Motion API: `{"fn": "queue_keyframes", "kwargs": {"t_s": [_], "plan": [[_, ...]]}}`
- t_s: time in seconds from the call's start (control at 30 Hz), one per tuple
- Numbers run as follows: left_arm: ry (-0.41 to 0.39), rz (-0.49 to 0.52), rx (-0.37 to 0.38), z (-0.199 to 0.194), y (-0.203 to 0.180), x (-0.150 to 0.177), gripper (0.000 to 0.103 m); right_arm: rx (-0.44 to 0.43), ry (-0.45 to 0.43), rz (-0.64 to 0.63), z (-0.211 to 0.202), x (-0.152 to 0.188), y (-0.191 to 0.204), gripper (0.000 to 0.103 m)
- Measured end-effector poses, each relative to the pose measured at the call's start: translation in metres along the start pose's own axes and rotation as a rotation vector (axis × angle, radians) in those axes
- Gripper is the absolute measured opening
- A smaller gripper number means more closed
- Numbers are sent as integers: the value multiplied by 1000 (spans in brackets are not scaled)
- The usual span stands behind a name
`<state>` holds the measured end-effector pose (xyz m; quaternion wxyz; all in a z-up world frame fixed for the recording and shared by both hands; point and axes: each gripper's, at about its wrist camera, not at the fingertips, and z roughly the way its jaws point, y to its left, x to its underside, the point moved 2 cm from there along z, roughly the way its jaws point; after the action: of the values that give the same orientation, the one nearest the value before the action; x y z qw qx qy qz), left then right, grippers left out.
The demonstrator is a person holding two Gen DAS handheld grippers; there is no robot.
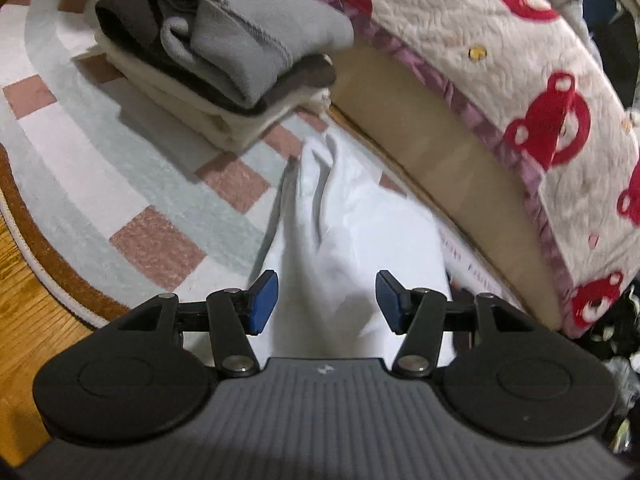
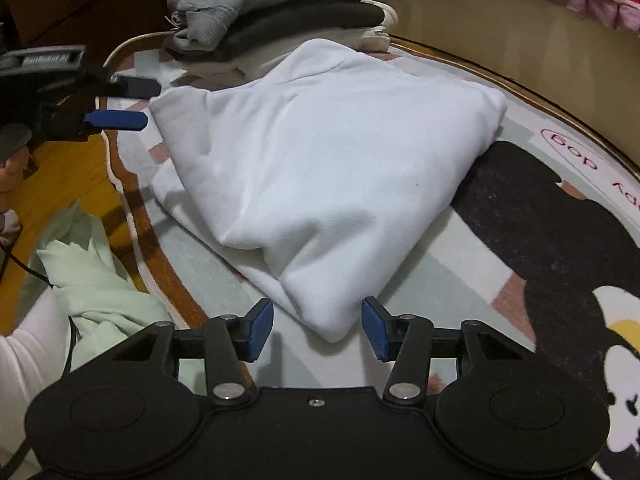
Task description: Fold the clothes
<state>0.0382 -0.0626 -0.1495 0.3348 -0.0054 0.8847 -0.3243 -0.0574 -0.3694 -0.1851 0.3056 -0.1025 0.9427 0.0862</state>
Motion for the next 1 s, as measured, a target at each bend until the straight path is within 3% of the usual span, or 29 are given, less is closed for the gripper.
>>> {"fn": "queue_keyframes", "kwargs": {"t_s": [0.1,0.2,0.37,0.47,0.5,0.53,0.57,0.6,0.67,0.73,0.87,1.0], "plan": [[35,49,-17,6,-7,-1,53,31,1,-1,7,3,1,55],[131,32,-42,20,-10,6,57,80,35,28,16,6,-2,55],[169,149,-141,34,-19,19,58,36,6,122,18,5,-10,55],[175,140,-134,42,-19,25,56,34,-25,137,21,5,-12,54],[186,171,-176,47,-19,27,55,36,-37,135,22,6,-12,53],[198,202,-218,52,-19,29,41,44,-47,117,22,6,-10,53],[206,236,-257,56,-20,31,14,61,-56,70,23,6,-6,53],[198,288,-281,57,-23,32,9,78,-67,23,22,5,-1,50],[181,361,-308,57,-29,31,6,104,-91,-68,17,4,9,27],[169,366,-321,52,-33,27,6,123,-106,-118,11,3,14,16],[146,375,-346,43,-39,18,6,145,-87,-122,-8,3,8,9],[183,391,-361,53,-33,27,6,124,-35,-96,-9,5,1,8]]}}
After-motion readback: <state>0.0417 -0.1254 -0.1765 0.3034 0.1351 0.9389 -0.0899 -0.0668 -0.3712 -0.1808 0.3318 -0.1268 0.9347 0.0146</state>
